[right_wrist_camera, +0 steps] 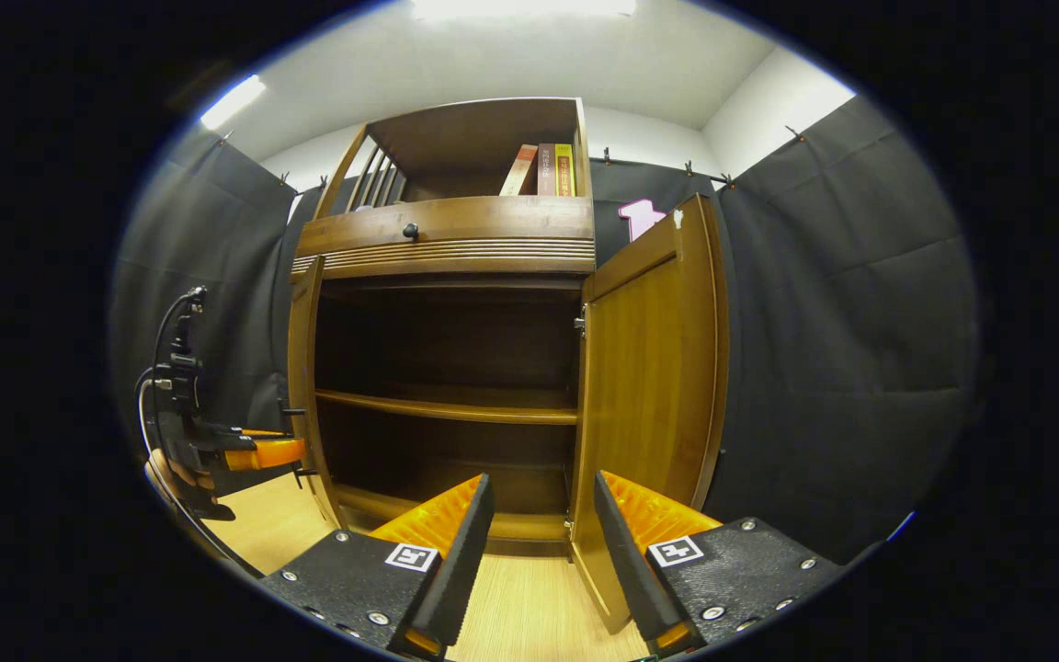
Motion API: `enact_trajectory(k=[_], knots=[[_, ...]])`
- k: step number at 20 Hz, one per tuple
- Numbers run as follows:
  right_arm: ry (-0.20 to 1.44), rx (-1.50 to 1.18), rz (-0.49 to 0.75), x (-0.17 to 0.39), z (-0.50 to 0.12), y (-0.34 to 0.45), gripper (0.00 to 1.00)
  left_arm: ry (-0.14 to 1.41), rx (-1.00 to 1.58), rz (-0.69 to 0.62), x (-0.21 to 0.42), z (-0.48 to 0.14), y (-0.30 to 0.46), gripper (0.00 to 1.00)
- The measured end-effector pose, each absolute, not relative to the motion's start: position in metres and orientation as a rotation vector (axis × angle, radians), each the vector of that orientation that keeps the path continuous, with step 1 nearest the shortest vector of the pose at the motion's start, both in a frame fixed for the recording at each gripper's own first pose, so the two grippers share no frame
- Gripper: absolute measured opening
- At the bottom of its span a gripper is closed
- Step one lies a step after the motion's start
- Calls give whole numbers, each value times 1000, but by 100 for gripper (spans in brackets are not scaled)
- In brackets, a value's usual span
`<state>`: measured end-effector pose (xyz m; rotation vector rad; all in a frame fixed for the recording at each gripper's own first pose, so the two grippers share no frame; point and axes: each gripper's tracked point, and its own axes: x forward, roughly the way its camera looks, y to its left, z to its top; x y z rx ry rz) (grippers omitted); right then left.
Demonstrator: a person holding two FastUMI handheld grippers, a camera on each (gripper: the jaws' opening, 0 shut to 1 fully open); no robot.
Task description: Open the right door of the double-door shoe cabinet with the right hand, and open the left door with the left hand.
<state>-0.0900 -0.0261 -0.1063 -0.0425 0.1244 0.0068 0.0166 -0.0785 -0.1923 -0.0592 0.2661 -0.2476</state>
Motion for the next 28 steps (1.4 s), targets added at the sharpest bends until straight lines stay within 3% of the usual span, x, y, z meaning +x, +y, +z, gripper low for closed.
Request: enact_trajectory(k=[1,2,3,4,5,9,10,11,19,21,23,24,25,28], knots=[[125,-40,14,-90,-106,-23,80,265,-61,-245,13,-191,-74,36],[125,-38,20,-89,-107,-20,69,265,-61,-242,7,-189,-70,34],[125,-37,25,-90,-106,-16,69,264,-60,-238,3,-188,-66,34],[123,-38,30,-91,-106,-14,80,264,-59,-234,0,-187,-61,35],[123,-38,34,-90,-105,-11,80,265,-59,-231,-3,-186,-57,35],[125,-37,53,-92,-107,-1,58,265,-57,-210,-16,-186,-45,34],[127,-35,58,-91,-108,1,80,263,-58,-206,-19,-186,-42,33],[128,-33,62,-92,-108,3,69,261,-52,-206,-21,-183,-38,29],[126,-28,100,-94,-108,18,69,260,-45,-134,-44,-180,-1,29],[127,-25,111,-94,-108,23,69,259,-39,-108,-50,-179,13,23],[128,-25,120,-94,-108,27,69,257,-28,-67,-55,-180,29,24],[128,-24,125,-93,-109,29,69,251,-19,-51,-56,-178,36,17],[128,-22,129,-91,-109,31,80,251,-16,-42,-58,-179,43,17],[132,-13,145,-88,-111,40,80,248,-32,-29,-62,-179,53,16]])
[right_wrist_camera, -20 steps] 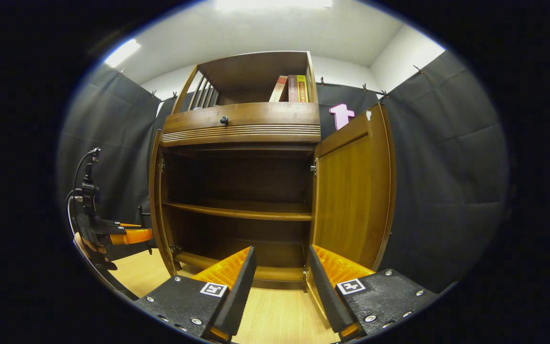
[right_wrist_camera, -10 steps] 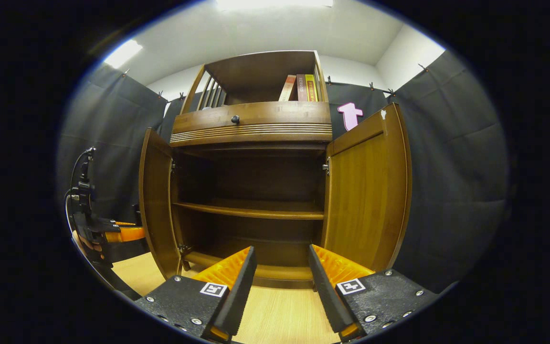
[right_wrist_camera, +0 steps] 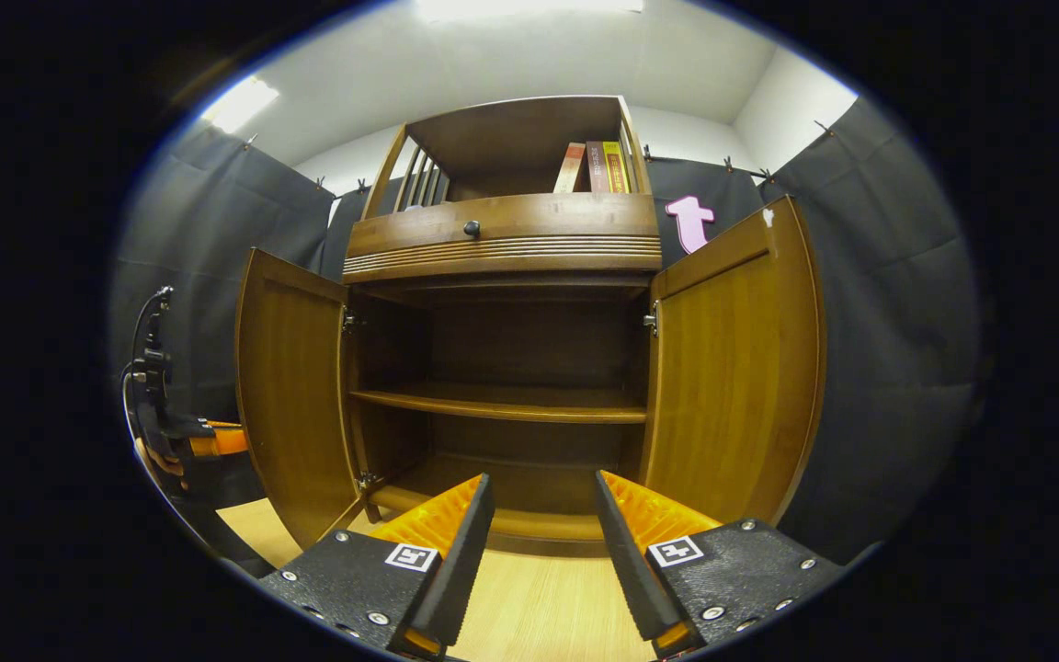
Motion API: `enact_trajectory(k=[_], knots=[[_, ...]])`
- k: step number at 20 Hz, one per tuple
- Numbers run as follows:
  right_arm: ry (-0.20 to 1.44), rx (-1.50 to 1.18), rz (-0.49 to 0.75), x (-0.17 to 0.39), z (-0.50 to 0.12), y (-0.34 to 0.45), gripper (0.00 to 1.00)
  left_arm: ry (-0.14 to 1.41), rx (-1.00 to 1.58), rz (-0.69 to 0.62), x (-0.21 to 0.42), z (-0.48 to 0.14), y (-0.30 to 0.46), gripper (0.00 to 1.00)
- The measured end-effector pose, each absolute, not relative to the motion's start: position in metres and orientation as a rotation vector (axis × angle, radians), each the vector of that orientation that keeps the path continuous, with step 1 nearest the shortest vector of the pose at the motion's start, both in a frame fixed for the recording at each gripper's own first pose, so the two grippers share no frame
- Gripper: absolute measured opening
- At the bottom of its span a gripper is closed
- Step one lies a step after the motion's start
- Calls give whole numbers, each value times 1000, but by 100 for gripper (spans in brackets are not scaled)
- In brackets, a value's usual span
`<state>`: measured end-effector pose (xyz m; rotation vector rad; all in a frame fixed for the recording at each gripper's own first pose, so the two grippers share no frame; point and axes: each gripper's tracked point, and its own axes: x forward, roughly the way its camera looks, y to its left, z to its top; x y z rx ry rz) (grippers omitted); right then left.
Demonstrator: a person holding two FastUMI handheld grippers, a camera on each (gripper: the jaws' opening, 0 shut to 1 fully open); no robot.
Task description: Open the right door of the double-door shoe cabinet with the right hand, and open the left door with the left hand.
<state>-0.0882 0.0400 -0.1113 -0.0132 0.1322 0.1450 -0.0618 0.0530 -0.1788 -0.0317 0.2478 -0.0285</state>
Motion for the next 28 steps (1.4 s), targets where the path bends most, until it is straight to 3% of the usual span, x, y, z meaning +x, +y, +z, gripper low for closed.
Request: enact_trajectory(k=[1,2,5,6,10,14,25,26,28], knots=[[134,-13,150,-88,-112,43,69,248,-29,-25,-62,-179,54,17],[135,-13,155,-87,-113,46,80,247,-23,-22,-63,-179,56,17],[131,-15,163,-85,-113,49,80,246,-13,-12,-66,-181,66,16],[128,-10,163,-85,-113,50,69,246,-10,-5,-66,-180,70,17],[131,3,165,-81,-115,52,69,243,-5,45,-67,-180,99,17],[141,8,162,-78,-118,51,69,247,-34,66,-68,-181,114,9],[150,11,159,-74,-121,51,69,260,-89,120,-89,-178,149,9],[151,10,155,-74,-122,49,80,260,-107,121,-92,-176,150,10],[151,6,147,-73,-120,47,80,255,-92,135,-98,-170,154,9]])
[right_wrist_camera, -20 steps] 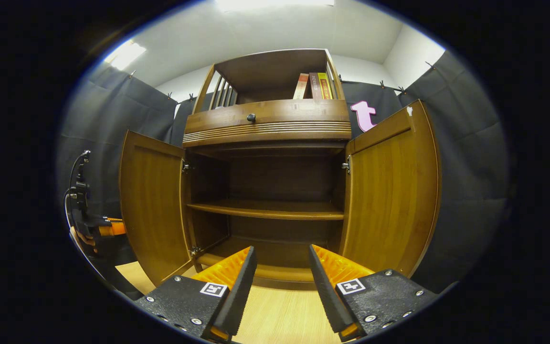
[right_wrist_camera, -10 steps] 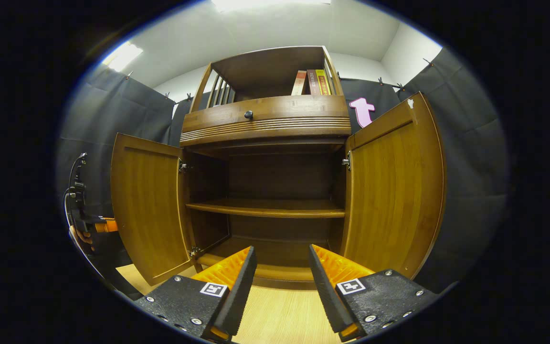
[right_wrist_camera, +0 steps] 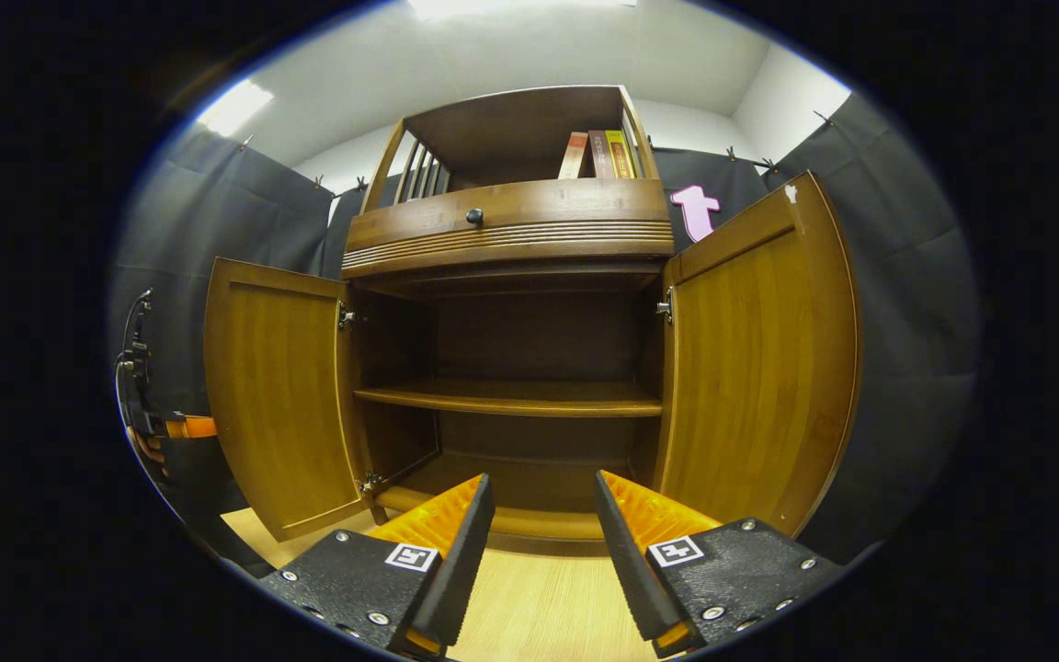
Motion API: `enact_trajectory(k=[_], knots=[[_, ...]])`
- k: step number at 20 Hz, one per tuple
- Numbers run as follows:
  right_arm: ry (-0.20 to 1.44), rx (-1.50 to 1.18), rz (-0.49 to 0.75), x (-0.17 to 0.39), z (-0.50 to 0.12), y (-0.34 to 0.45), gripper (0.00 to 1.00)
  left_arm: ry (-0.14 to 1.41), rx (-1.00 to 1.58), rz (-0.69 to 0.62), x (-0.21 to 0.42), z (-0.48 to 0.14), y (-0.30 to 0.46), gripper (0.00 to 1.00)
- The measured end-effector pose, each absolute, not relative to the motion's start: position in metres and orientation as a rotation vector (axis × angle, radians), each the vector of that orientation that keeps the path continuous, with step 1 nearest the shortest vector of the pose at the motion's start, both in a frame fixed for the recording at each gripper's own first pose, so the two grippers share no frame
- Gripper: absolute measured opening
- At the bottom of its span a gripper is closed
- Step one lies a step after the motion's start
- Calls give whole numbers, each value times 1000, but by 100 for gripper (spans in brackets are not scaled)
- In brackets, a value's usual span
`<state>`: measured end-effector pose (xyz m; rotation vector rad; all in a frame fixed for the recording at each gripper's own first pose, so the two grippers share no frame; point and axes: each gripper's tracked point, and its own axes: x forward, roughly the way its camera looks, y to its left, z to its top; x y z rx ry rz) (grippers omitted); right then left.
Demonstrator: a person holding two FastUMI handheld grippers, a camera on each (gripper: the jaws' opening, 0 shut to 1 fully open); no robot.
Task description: Open the right door of the double-door shoe cabinet with the right hand, and open the left door with the left hand.
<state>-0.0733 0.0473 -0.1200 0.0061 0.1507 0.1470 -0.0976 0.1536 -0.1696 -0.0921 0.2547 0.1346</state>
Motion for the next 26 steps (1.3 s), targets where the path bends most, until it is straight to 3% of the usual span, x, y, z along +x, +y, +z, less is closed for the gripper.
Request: enact_trajectory(k=[7,8,9,11,12,14,16,17,23,26], knots=[[136,-1,121,-66,-107,36,80,207,-62,160,-101,-134,136,9],[134,-1,116,-66,-106,34,80,201,-45,172,-101,-127,133,17],[133,-1,113,-65,-105,32,80,190,-26,182,-102,-123,132,10],[130,2,107,-62,-102,27,80,171,15,220,-102,-108,130,12],[127,2,106,-62,-100,26,80,162,15,213,-104,-99,125,7],[121,2,103,-61,-96,22,80,145,-14,193,-106,-84,112,22],[116,4,101,-60,-93,18,80,113,-4,178,-107,-70,101,21],[115,6,99,-60,-92,16,80,95,9,176,-105,-62,97,26],[111,3,82,-60,-94,3,80,86,-19,99,-93,-46,49,63],[109,-6,65,-59,-91,-7,80,76,-31,75,-80,-42,34,72]])
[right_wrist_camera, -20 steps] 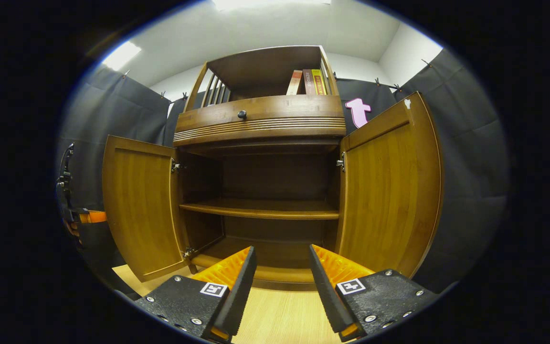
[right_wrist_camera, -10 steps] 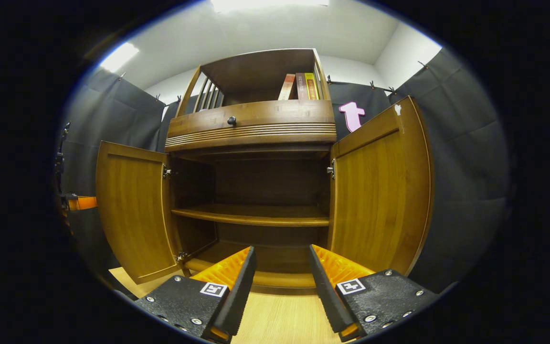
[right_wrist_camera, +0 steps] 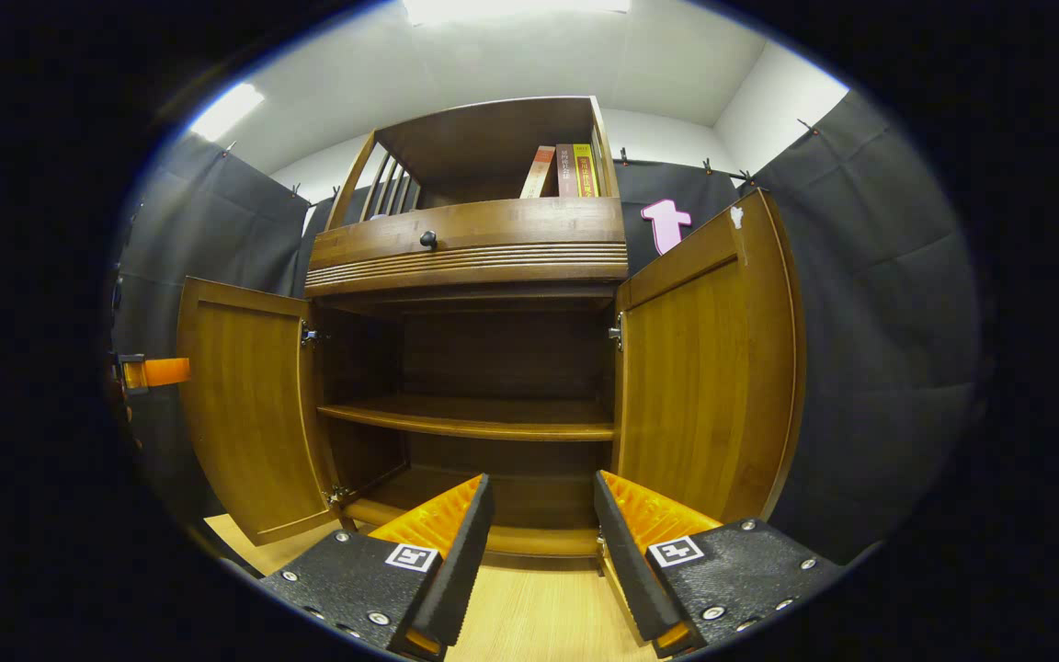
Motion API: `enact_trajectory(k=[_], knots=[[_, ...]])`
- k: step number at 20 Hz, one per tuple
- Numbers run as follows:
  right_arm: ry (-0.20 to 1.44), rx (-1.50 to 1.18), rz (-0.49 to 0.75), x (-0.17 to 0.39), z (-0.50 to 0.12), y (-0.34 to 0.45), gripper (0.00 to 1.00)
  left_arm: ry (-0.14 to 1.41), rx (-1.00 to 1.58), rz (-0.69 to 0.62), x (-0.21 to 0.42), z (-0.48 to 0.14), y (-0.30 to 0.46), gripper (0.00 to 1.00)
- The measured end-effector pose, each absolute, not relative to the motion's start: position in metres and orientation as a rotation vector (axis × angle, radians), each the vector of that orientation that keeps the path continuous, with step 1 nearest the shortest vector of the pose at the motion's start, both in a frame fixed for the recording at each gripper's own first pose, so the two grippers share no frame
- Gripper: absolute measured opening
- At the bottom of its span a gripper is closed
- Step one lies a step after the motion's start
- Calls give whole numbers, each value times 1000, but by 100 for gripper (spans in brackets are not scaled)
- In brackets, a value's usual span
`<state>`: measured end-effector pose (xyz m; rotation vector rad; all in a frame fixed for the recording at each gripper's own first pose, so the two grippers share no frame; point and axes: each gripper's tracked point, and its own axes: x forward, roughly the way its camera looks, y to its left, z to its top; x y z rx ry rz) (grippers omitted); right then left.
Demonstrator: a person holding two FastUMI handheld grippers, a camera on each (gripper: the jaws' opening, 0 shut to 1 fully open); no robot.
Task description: Open the right door of the double-door shoe cabinet with the right hand, and open the left door with the left hand.
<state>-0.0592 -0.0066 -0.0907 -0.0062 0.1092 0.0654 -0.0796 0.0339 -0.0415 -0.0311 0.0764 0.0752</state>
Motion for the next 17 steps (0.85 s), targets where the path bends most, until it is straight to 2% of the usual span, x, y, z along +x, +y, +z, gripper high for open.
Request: enact_trajectory(k=[1,4,9,10,11,17], knots=[[107,-7,61,-59,-89,-10,80,76,-40,64,-75,-41,29,75],[94,-6,42,-58,-83,-19,80,91,-47,58,-63,-46,24,94],[85,-16,24,-54,-80,-28,80,85,-37,51,-46,-45,16,94],[85,-16,25,-52,-80,-28,69,83,-38,48,-42,-44,15,94],[84,-16,25,-51,-80,-29,80,80,-37,48,-39,-44,14,94],[92,-17,27,-43,-85,-28,80,81,-24,44,-31,-46,11,94]])
